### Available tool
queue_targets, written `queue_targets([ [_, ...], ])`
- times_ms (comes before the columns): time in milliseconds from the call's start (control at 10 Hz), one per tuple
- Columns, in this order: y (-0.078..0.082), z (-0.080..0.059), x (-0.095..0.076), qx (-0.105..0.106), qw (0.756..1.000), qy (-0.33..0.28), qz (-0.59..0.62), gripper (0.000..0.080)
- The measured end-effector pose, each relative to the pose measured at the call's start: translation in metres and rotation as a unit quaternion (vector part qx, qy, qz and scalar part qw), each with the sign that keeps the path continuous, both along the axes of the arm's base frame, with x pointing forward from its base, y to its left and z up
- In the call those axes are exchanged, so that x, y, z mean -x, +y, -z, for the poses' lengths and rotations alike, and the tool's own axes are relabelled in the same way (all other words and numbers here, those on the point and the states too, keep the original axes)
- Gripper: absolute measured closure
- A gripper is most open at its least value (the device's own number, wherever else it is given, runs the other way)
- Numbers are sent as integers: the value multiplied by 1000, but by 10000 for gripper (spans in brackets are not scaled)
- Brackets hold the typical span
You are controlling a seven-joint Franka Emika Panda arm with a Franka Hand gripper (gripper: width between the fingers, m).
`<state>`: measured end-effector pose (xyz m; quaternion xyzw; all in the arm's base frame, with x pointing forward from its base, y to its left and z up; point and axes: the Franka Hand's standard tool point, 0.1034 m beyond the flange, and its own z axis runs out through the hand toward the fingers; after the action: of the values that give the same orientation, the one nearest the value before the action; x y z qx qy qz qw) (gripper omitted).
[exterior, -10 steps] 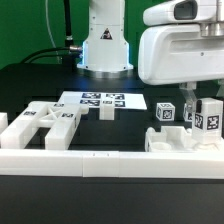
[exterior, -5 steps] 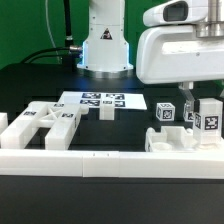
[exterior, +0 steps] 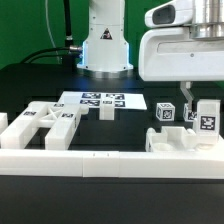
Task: Assemble chair
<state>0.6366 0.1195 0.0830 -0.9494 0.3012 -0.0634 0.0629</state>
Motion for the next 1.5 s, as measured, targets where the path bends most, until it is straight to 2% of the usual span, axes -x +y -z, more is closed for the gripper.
queue_targets([
  [400,0,0,0,-26,994,10,108,514],
  [600,-2,1,1,-65,970,27,233,514],
  [700,-3,1,1,-77,956,33,280,514],
  [800,-3,1,1,-96,934,42,341,514],
  [1000,-3,1,0,-113,905,53,407,514],
  [1100,-3,1,0,-112,908,52,401,512],
  [1200,-3,1,0,-108,918,50,378,460],
  [1300,-2,0,0,-104,929,53,352,272],
  [1400,1,-1,-1,-96,944,49,312,272],
  [1500,3,-1,-2,-86,962,40,257,188],
])
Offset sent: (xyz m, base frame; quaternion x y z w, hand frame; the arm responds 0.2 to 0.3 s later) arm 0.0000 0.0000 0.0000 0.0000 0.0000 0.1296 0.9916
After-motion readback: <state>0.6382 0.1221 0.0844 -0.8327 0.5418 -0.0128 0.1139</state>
